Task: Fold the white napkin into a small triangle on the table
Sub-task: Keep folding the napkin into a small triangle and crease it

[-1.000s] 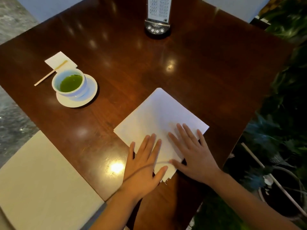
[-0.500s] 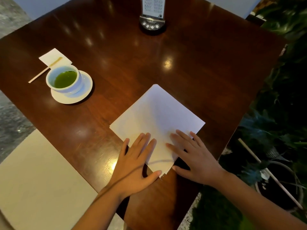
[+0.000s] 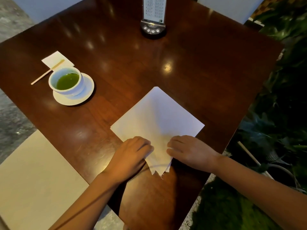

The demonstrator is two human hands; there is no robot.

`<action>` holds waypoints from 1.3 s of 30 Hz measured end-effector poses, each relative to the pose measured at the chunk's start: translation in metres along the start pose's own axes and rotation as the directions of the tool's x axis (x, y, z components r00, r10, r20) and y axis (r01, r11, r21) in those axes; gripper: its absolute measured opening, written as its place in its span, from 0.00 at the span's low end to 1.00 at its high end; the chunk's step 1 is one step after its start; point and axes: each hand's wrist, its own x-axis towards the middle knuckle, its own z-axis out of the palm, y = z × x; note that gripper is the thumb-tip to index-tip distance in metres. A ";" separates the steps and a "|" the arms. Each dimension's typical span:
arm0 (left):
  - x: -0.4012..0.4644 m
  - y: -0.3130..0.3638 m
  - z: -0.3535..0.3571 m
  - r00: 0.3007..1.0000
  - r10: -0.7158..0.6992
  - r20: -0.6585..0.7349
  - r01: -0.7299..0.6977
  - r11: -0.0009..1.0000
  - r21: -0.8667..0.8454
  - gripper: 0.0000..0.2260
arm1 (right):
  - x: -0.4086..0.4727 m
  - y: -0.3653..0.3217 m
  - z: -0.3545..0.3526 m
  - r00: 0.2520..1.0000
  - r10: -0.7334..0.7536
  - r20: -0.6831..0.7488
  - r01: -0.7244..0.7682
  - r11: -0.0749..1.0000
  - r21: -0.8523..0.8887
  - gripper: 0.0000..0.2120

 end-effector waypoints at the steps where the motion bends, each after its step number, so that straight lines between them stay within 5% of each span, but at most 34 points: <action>1: -0.001 -0.001 -0.001 1.000 0.003 -0.008 -0.004 1.000 -0.005 0.12 | -0.001 0.003 -0.002 1.000 -0.005 0.004 0.005 1.000 0.000 0.09; 6: -0.016 -0.002 -0.006 0.997 -0.052 -0.053 0.048 0.997 -0.058 0.06 | -0.007 0.006 -0.001 0.998 0.048 -0.030 -0.046 0.997 0.057 0.08; 11: -0.032 0.000 -0.001 0.991 -0.106 -0.084 0.094 0.986 -0.136 0.12 | -0.023 -0.008 0.002 0.979 0.147 -0.141 -0.129 0.983 0.129 0.07; 15: -0.047 0.010 0.004 0.955 -0.298 -0.006 0.289 0.930 -0.227 0.23 | -0.031 -0.025 0.007 0.956 0.229 -0.183 -0.193 0.961 0.196 0.07; 20: -0.065 0.022 -0.001 0.966 -0.247 -0.080 0.204 0.914 -0.350 0.10 | -0.037 -0.047 0.005 0.917 0.355 -0.181 -0.289 0.905 0.313 0.07; 31: -0.027 0.033 -0.041 0.750 -0.476 -0.459 0.300 0.863 -0.406 0.09 | -0.002 -0.047 -0.037 0.603 0.721 -0.340 -0.429 0.653 0.624 0.10; 39: 0.037 -0.009 -0.052 0.768 -0.556 -0.319 0.441 0.819 -0.367 0.08 | 0.046 -0.007 -0.038 0.437 0.868 -0.235 -0.578 0.471 0.666 0.04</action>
